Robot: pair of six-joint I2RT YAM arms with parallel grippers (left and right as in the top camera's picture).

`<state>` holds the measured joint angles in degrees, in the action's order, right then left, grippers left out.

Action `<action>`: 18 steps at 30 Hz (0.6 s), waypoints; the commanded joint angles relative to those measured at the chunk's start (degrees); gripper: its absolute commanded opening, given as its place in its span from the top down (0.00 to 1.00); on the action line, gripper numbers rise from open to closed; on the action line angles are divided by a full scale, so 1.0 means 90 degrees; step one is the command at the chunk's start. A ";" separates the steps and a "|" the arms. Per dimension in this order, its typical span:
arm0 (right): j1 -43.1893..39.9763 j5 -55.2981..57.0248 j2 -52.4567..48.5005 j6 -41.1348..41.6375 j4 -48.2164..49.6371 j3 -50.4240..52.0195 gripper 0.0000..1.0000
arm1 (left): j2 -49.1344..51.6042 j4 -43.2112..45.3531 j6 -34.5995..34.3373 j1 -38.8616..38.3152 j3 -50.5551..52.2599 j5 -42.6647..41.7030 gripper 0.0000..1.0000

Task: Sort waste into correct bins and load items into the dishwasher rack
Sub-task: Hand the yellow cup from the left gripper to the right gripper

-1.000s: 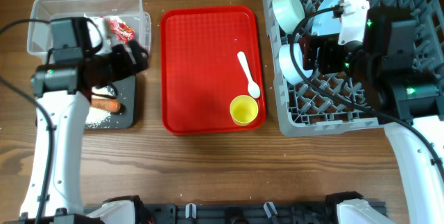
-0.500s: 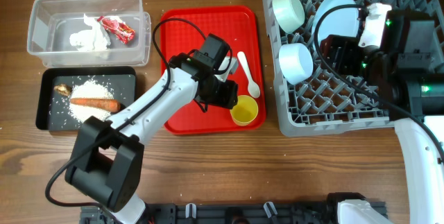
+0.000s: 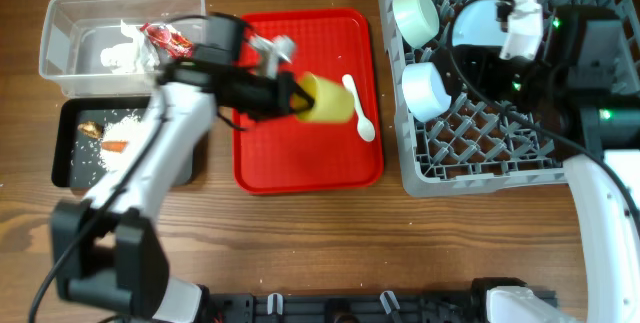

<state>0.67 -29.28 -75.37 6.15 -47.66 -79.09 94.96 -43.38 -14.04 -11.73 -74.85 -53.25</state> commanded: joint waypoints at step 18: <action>0.1853 -0.5134 -0.1525 0.0044 0.2674 0.0010 0.24 | -0.0158 0.1214 0.0032 0.0656 -0.0097 -0.4099 0.96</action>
<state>16.43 -73.52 -88.40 6.44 -23.53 -78.74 93.95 -32.88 -14.06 -6.02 -75.18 -88.44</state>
